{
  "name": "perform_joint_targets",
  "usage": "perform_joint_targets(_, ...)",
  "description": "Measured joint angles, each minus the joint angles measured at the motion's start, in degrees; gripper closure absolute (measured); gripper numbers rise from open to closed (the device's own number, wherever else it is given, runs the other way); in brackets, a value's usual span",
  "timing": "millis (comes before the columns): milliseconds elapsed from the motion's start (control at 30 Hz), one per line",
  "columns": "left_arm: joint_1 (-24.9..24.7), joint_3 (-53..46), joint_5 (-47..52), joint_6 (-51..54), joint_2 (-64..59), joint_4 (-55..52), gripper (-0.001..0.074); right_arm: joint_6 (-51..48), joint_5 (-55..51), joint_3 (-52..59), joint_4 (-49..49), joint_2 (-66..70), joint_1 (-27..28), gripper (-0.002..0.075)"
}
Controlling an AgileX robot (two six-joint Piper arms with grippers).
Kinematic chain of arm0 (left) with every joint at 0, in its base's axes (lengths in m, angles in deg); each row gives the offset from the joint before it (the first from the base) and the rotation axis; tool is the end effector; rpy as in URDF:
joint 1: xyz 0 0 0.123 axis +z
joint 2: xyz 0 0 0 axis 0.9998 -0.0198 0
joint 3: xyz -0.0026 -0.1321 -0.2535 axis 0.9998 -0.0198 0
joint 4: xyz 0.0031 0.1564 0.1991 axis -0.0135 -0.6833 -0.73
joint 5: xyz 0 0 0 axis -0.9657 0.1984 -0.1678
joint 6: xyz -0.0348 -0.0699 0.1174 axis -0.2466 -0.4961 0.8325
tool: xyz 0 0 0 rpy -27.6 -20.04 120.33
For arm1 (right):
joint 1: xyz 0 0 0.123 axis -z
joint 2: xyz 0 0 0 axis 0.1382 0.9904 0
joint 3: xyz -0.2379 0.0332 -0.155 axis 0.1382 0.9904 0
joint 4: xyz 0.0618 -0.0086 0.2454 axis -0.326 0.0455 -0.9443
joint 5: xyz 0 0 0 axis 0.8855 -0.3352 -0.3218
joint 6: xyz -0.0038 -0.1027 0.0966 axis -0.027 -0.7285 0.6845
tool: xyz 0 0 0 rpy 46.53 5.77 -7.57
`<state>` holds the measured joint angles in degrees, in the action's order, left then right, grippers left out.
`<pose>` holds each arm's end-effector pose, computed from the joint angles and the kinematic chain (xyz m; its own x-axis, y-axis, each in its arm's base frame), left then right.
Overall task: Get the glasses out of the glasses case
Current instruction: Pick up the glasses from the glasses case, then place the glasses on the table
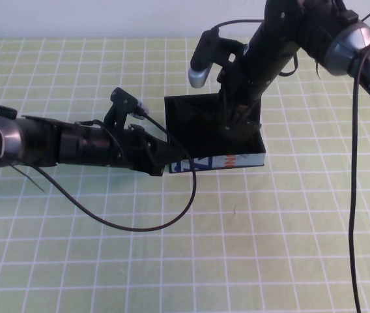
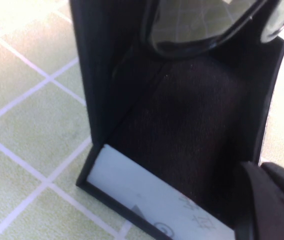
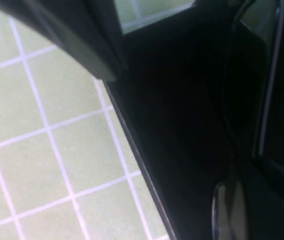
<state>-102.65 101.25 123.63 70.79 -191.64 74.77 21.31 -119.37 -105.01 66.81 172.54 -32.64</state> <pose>0.4061 -0.2093 0.1218 -0.4622 0.3052 -0.8326 0.8437 0.4405 -0.3069 0.4623 0.2410 0.2155 -0.2303 -0.8956 -0.3805 -0.9378 0.3087 -0.1589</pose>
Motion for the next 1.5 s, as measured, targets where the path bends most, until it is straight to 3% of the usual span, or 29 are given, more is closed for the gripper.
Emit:
perform_joint_targets(433,0.0,0.0,0.0,0.0,0.0,-0.1,0.0739,18.6,0.0,0.0,3.4,-6.0,0.0,0.0726)
perform_joint_targets(700,0.0,0.0,0.0,0.0,0.0,-0.1,0.0739,27.9,0.0,6.2,3.4,-11.6,0.1,0.0726)
perform_joint_targets(1033,0.0,0.0,0.0,0.0,0.0,-0.1,0.0739,35.3,0.0,15.4,2.9,-20.3,6.7,0.0726)
perform_joint_targets(1233,0.0,0.0,0.0,0.0,0.0,-0.1,0.0739,40.5,0.8,26.8,3.0,-27.1,11.0,0.0726)
perform_joint_targets(1500,0.0,0.0,0.0,0.0,0.0,-0.1,0.0739,48.5,15.4,48.3,3.6,-34.8,11.4,0.0726)
